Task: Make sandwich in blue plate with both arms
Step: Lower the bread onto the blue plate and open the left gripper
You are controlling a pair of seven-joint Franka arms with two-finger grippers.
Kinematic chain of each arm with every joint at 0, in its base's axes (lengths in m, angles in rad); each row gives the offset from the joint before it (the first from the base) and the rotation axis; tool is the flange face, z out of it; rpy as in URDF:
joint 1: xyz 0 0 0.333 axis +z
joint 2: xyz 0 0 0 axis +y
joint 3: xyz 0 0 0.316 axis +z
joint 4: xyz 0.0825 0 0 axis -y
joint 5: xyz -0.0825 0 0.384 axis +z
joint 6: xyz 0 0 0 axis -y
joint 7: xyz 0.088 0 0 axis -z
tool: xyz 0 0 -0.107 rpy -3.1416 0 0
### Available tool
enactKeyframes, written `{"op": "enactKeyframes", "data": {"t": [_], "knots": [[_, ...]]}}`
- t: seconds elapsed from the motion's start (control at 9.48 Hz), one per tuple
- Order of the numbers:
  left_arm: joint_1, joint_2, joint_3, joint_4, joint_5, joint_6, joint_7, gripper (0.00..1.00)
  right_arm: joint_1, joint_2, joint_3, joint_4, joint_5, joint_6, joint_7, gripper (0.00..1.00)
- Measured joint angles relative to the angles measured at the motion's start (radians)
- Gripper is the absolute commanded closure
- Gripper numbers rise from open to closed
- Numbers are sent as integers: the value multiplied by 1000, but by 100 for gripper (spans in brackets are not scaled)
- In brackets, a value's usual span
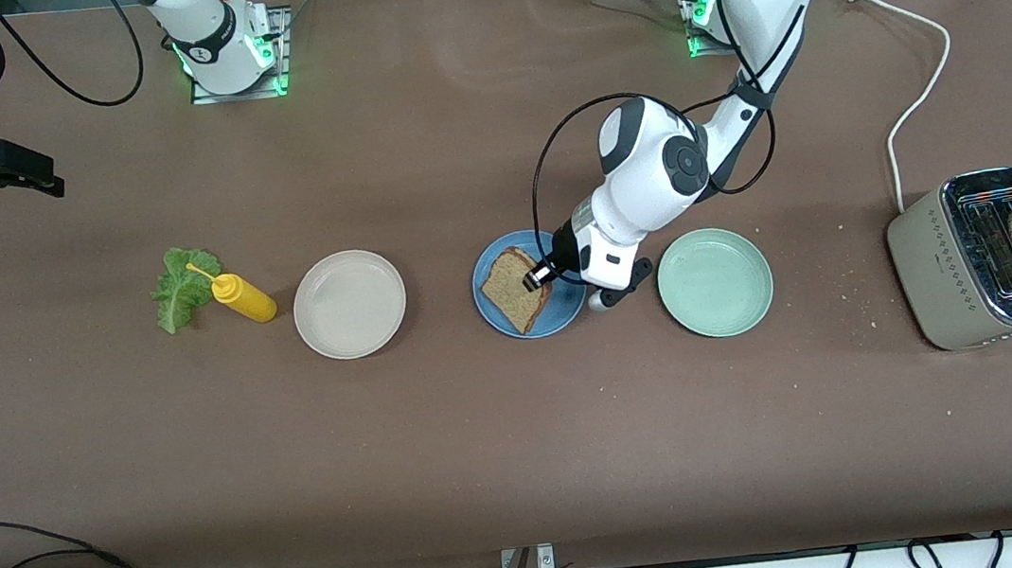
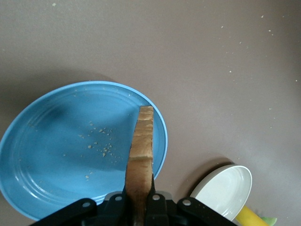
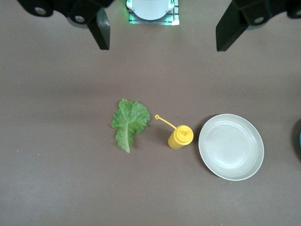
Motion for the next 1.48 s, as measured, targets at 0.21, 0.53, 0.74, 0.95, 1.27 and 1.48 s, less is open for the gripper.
{"op": "enactKeyframes", "data": {"t": [0.21,0.53,0.74,0.95,1.27,1.48], "knots": [[-27,8,27,9,0,0,-6,100,0,0,0,0,0,-14,0,0],[-37,8,43,11,0,0,-7,69,0,0,0,0,0,-17,0,0],[-37,8,49,12,0,0,-8,42,0,0,1,1,0,-35,0,0],[-37,8,54,13,0,0,-8,9,0,0,1,1,0,-48,0,0],[-38,9,68,12,42,-3,-8,0,1,-1,8,3,0,-52,0,0],[-40,10,83,13,50,-67,-8,0,1,-1,8,3,0,-52,0,0]]}}
